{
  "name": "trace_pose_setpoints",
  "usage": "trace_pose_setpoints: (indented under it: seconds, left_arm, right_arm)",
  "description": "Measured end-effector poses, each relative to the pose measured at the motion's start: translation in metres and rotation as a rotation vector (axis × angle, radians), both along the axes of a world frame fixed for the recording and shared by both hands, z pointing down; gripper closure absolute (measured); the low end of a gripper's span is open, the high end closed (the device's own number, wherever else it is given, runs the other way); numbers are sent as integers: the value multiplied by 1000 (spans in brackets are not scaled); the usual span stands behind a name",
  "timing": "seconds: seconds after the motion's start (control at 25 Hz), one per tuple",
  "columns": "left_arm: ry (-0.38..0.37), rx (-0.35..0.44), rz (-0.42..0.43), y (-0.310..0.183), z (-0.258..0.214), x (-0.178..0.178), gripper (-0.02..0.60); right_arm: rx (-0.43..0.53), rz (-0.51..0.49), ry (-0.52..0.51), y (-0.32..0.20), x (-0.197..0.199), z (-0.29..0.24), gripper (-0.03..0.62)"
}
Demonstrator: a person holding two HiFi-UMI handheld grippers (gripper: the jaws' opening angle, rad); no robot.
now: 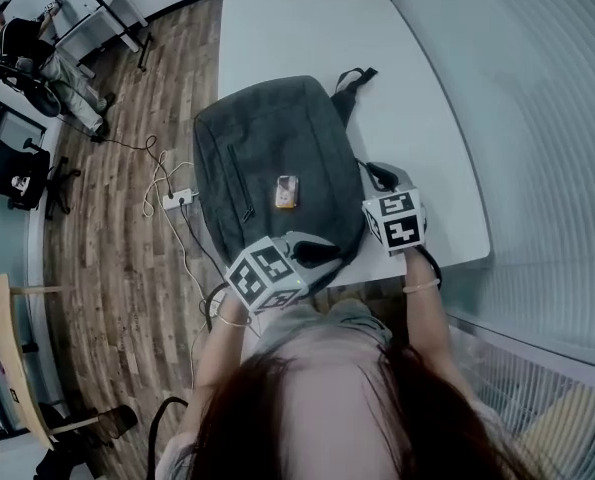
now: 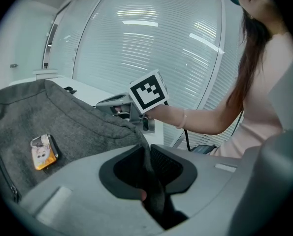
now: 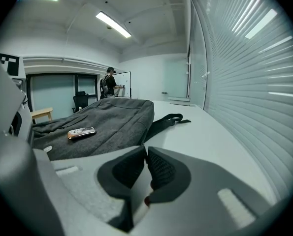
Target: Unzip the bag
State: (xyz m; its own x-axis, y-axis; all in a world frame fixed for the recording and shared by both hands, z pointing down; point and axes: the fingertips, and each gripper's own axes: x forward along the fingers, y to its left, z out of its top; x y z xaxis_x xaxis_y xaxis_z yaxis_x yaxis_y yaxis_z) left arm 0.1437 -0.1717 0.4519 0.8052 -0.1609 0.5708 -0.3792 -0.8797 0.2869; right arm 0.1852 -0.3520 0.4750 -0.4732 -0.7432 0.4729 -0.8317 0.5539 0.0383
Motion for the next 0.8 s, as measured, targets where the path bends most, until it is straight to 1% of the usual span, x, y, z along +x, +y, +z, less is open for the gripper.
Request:
trace_pose_setpoints:
  seconds: [0.08,0.2,0.48,0.64,0.8]
  left_arm:
    - [-3,24,-1,2,-1,0,513]
    - [18,47,-10,2,-5,-3,512]
    - [70,114,-51,-2,-29,-22,511]
    - [95,138,-102,-5,-37,-43,512]
    - [130,162,-193,-13,-47,-76,529]
  right_arm:
    - [-3,8,-6,1,1,-2,559]
    - [4,14,-10,6,2,-5,539]
    - [19,29,-32,22,-9,-20,539]
    - [37,45,-51,32,-18,-31,539]
    - [78,69,-57,42,-32,-49,551]
